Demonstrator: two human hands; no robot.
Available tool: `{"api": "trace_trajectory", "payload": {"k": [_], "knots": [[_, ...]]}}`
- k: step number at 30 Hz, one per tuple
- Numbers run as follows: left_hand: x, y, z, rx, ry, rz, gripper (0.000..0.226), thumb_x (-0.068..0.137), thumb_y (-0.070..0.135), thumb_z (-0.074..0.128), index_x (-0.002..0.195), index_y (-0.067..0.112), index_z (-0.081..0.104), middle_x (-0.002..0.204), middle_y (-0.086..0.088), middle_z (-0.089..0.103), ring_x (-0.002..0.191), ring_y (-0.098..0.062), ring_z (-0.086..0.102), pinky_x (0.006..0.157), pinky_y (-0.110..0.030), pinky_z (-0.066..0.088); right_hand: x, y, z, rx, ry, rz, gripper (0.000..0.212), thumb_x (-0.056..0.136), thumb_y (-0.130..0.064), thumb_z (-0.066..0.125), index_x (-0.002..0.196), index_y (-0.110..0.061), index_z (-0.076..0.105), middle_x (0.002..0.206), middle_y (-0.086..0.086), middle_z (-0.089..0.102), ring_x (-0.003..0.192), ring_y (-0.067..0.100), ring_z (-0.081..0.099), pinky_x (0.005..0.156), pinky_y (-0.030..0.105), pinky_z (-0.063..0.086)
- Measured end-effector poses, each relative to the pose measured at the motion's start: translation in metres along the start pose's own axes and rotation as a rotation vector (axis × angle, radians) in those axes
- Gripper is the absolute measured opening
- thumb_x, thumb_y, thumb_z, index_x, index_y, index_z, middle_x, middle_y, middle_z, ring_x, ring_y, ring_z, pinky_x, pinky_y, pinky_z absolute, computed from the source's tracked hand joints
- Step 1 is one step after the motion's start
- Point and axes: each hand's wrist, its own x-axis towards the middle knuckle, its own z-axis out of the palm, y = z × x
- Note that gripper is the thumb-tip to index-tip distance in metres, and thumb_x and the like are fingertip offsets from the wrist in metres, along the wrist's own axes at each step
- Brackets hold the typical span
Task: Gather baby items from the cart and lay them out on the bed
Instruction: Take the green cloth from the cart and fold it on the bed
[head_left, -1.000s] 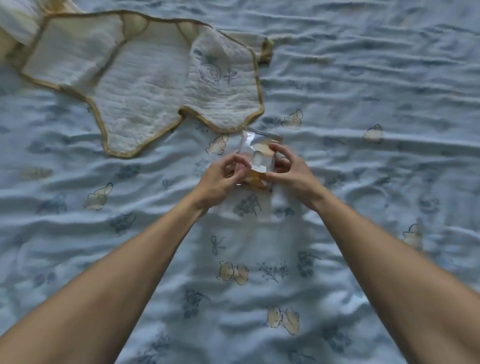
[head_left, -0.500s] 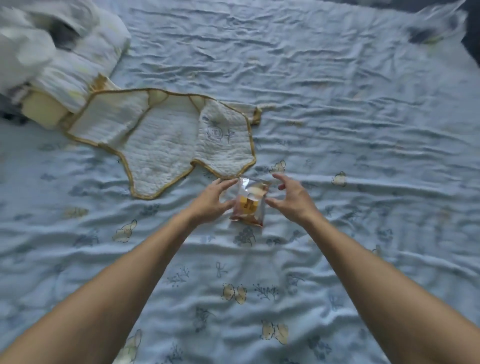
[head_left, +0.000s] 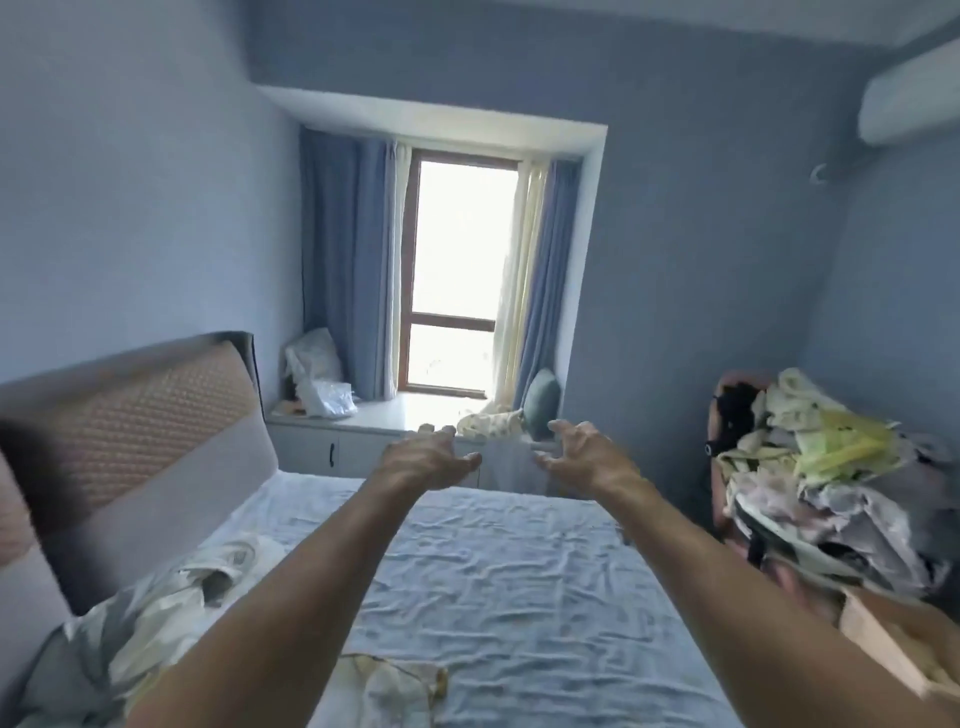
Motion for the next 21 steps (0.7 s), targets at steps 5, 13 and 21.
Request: {"api": "trace_trajectory", "payload": {"k": [5,13,21], "knots": [[-0.051,0.048,-0.103,0.063,0.11,-0.026,0.073,0.093,0.064,0.022,0.149,0.016,0.023,0.155,-0.01,0.027,0.14,-0.029,0.031,0.109,-0.043,0.028,-0.045,-0.01,-0.123,-0.118,0.119,0.137,0.063,0.094,-0.055,0.036,0.148,-0.025,0.024,0.154,0.008,0.027,0.133,0.029,0.041,0.103,0.038,0.037],[-0.097,0.089,-0.164,0.008,0.25,0.045,0.059,0.099,0.048,0.024,0.142,0.01,0.037,0.148,-0.012,0.037,0.135,-0.03,0.035,0.112,-0.046,0.027,-0.102,-0.022,-0.189,-0.177,0.246,0.332,0.06,0.096,-0.053,0.025,0.149,-0.024,0.024,0.154,0.008,0.026,0.134,0.03,0.038,0.107,0.043,0.031],[-0.112,0.14,-0.155,-0.034,0.208,0.194,0.059,0.099,0.047,0.02,0.138,0.01,0.044,0.148,-0.014,0.036,0.132,-0.032,0.038,0.108,-0.045,0.03,-0.159,0.019,-0.215,-0.22,0.273,0.518,0.058,0.097,-0.051,0.026,0.148,-0.023,0.027,0.152,0.009,0.031,0.137,0.029,0.036,0.108,0.041,0.031]]}}
